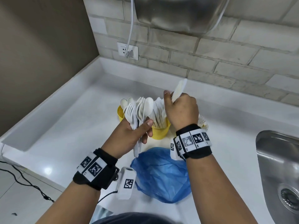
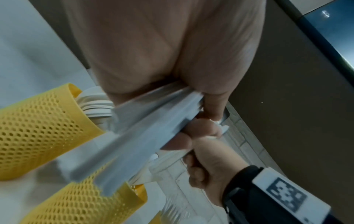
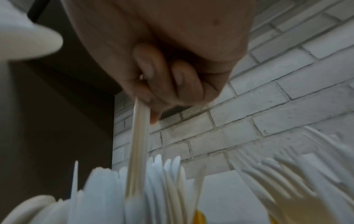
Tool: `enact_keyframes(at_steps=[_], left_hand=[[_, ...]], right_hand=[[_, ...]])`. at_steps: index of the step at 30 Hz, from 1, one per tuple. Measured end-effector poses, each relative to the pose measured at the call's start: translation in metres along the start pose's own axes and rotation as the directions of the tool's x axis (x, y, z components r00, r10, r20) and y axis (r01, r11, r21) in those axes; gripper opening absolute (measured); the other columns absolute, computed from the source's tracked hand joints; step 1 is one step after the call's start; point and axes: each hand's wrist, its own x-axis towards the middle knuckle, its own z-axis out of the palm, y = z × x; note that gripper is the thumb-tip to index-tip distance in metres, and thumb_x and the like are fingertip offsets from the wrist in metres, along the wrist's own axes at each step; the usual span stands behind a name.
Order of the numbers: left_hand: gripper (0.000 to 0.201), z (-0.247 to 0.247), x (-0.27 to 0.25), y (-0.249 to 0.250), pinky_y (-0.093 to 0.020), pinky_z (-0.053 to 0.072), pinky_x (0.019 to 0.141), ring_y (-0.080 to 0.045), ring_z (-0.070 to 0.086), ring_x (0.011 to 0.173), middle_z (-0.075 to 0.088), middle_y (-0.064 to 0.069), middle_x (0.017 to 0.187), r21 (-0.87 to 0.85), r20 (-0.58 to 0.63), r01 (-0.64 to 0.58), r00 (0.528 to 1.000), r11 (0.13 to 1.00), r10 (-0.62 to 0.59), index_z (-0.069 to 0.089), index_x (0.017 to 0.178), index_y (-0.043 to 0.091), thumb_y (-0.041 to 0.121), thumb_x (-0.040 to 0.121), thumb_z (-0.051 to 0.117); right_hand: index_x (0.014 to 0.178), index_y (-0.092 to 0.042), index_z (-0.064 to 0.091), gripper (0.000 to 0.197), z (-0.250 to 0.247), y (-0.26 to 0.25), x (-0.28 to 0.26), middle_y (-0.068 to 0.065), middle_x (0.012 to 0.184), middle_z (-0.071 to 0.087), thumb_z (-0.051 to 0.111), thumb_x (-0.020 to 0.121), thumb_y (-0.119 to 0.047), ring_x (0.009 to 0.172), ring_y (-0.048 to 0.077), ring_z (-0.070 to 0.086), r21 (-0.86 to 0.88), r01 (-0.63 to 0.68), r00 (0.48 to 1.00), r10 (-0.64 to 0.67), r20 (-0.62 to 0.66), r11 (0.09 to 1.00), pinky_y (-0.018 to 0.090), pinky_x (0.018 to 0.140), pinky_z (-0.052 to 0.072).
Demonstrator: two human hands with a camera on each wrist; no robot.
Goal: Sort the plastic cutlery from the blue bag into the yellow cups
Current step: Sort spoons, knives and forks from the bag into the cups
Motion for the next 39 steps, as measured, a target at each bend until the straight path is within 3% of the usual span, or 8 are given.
enact_keyframes(at_steps=[6, 10, 13, 17, 19, 26, 32, 39], left_hand=[[0.028, -0.003, 0.003, -0.002, -0.042, 0.05, 0.067, -0.028, 0.055, 0.067, 0.06, -0.004, 0.072, -0.041, 0.069, -0.04, 0.997, 0.998, 0.042, 0.059, 0.093, 0.003, 0.029, 0.103, 0.058], [0.021, -0.007, 0.005, 0.001, -0.038, 0.05, 0.067, -0.028, 0.057, 0.066, 0.062, -0.006, 0.074, -0.098, 0.101, -0.038, 0.994, 0.994, 0.048, 0.061, 0.09, 0.009, 0.026, 0.103, 0.057], [0.02, -0.009, 0.003, 0.007, -0.031, 0.051, 0.064, -0.028, 0.059, 0.065, 0.065, -0.008, 0.076, -0.124, 0.122, -0.027, 0.992, 0.992, 0.042, 0.064, 0.093, 0.01, 0.029, 0.099, 0.057], [0.022, -0.011, 0.002, 0.007, -0.035, 0.046, 0.058, -0.028, 0.057, 0.061, 0.065, -0.008, 0.077, -0.147, 0.152, -0.017, 0.988, 0.989, 0.04, 0.069, 0.094, 0.02, 0.034, 0.102, 0.055], [0.02, -0.01, 0.0, 0.005, -0.04, 0.044, 0.061, -0.026, 0.05, 0.057, 0.06, -0.009, 0.076, -0.229, 0.202, 0.001, 0.978, 0.973, 0.046, 0.069, 0.092, 0.025, 0.032, 0.103, 0.054], [0.013, -0.005, -0.015, 0.006, -0.031, 0.044, 0.057, -0.017, 0.04, 0.052, 0.046, -0.006, 0.072, -0.349, 0.285, 0.081, 0.958, 0.933, 0.023, 0.061, 0.091, 0.018, 0.025, 0.1, 0.055], [0.026, -0.004, -0.034, 0.012, -0.034, 0.045, 0.058, -0.021, 0.04, 0.053, 0.043, -0.008, 0.071, -0.288, 0.255, 0.003, 0.964, 0.958, 0.074, 0.072, 0.09, 0.038, 0.023, 0.101, 0.053], [0.02, -0.007, -0.054, 0.009, -0.035, 0.041, 0.057, -0.022, 0.039, 0.05, 0.04, -0.014, 0.061, -0.256, 0.197, 0.002, 0.979, 0.967, 0.05, 0.068, 0.084, 0.032, 0.023, 0.098, 0.058]], right_hand=[[0.108, -0.021, 0.058, 0.05, -0.004, -0.001, -0.011, 0.007, 0.092, 0.071, 0.06, 0.087, -0.066, 0.089, 0.034, 0.067, -0.152, 0.058, 0.987, -0.034, 0.155, 0.987, 0.038, 0.073, 0.054], [0.1, -0.025, 0.065, 0.017, -0.021, -0.02, -0.02, 0.0, 0.067, 0.062, 0.066, 0.09, -0.038, 0.067, 0.016, 0.061, 0.248, 0.123, 0.991, -0.134, 0.026, 0.961, 0.033, 0.068, 0.051], [0.101, -0.021, 0.072, 0.016, -0.037, -0.033, -0.035, 0.009, 0.085, 0.059, 0.062, 0.089, -0.016, 0.071, 0.02, 0.056, 0.521, 0.23, 0.965, -0.261, -0.013, 0.822, 0.029, 0.069, 0.049], [0.102, -0.019, 0.076, 0.024, -0.045, -0.038, -0.048, 0.009, 0.098, 0.046, 0.071, 0.086, -0.001, 0.081, 0.017, 0.051, 0.495, 0.364, 0.906, -0.423, 0.009, 0.789, 0.023, 0.072, 0.046], [0.097, -0.018, 0.076, 0.02, -0.045, -0.036, -0.052, 0.007, 0.098, 0.046, 0.073, 0.086, -0.002, 0.083, 0.01, 0.05, 0.457, 0.375, 0.905, -0.426, 0.01, 0.807, 0.019, 0.076, 0.044], [0.099, -0.025, 0.069, 0.012, -0.048, -0.043, -0.069, -0.006, 0.099, 0.048, 0.075, 0.089, -0.027, 0.077, 0.006, 0.051, 0.383, 0.263, 0.95, -0.306, 0.056, 0.886, 0.019, 0.072, 0.046], [0.093, -0.027, 0.071, 0.004, -0.049, -0.049, -0.082, -0.007, 0.092, 0.054, 0.073, 0.089, -0.027, 0.074, 0.014, 0.063, 0.357, 0.204, 0.974, -0.226, 0.02, 0.911, 0.038, 0.076, 0.056], [0.1, -0.024, 0.069, 0.013, -0.047, -0.061, -0.099, -0.005, 0.091, 0.054, 0.069, 0.087, -0.026, 0.072, 0.024, 0.069, 0.377, 0.212, 0.97, -0.243, 0.034, 0.902, 0.047, 0.073, 0.058]])
